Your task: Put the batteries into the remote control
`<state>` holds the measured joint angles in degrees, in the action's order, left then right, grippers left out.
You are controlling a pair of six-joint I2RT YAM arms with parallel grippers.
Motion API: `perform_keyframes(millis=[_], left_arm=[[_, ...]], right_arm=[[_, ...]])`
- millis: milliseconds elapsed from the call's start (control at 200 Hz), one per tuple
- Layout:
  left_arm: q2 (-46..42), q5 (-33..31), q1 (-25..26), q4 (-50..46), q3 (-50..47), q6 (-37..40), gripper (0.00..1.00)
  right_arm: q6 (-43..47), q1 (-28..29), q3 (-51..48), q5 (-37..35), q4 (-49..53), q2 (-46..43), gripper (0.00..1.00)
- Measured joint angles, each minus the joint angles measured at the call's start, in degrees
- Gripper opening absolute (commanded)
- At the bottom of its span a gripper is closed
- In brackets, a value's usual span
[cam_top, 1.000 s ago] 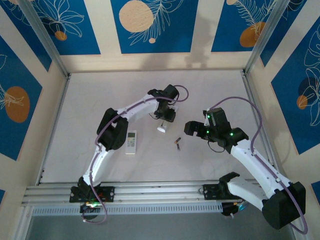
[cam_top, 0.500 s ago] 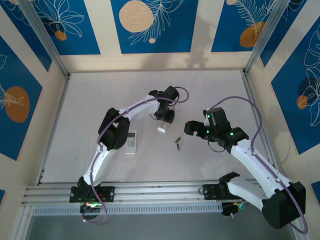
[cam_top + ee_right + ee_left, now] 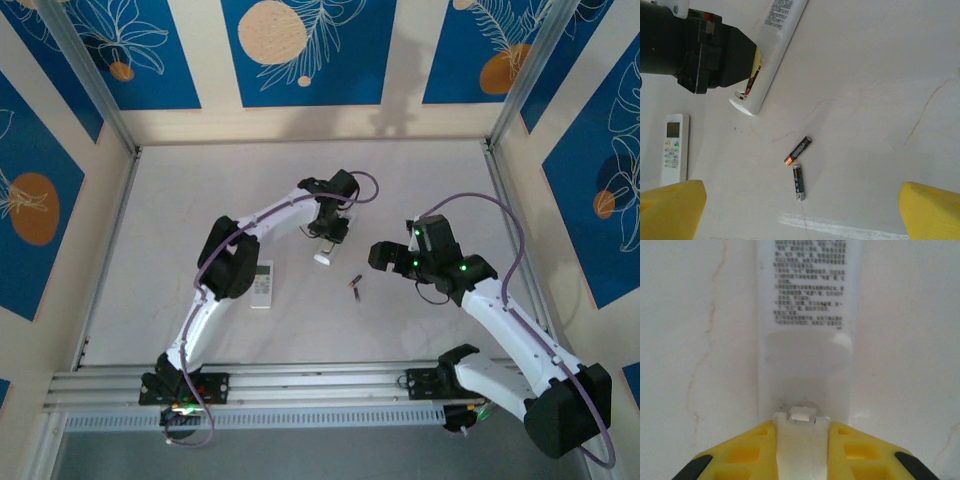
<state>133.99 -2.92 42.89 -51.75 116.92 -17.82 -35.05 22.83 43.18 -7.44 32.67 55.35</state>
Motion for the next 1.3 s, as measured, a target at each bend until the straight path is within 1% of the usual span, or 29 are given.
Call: perform_keyframes(millis=[170,350,525,680,845,960,1300], left_arm=[[0.0,-2.1,0.0,-0.2,0.0,0.2,0.22],[0.0,-2.4,0.2,-0.2,0.0,0.2,0.22],[0.0,-4.3,1.2,-0.2,0.0,-0.7,0.22],[0.0,-6.7,2.3,-0.2,0.0,-2.1,0.21],[0.0,-11.6,3.7,-0.4,0.0,-2.9,0.18],[0.0,-13.3,4.2,-0.7,0.0,-3.3,0.17],[0.0,-14.3,5.0,-0.6,-0.6,-4.2,0.16]], right_arm=[[0.0,0.0,0.0,0.0,0.0,0.6,0.98],[0.0,0.0,0.4,0.2,0.0,1.6,0.98],[0.0,0.0,0.5,0.2,0.0,1.6,0.98],[0.0,-0.1,0.5,0.2,0.0,1.6,0.99],[0.0,-0.1,0.5,0.2,0.0,1.6,0.99],[0.0,-0.2,0.5,0.2,0.0,1.6,0.98],[0.0,-0.4,0.5,0.2,0.0,1.4,0.98]])
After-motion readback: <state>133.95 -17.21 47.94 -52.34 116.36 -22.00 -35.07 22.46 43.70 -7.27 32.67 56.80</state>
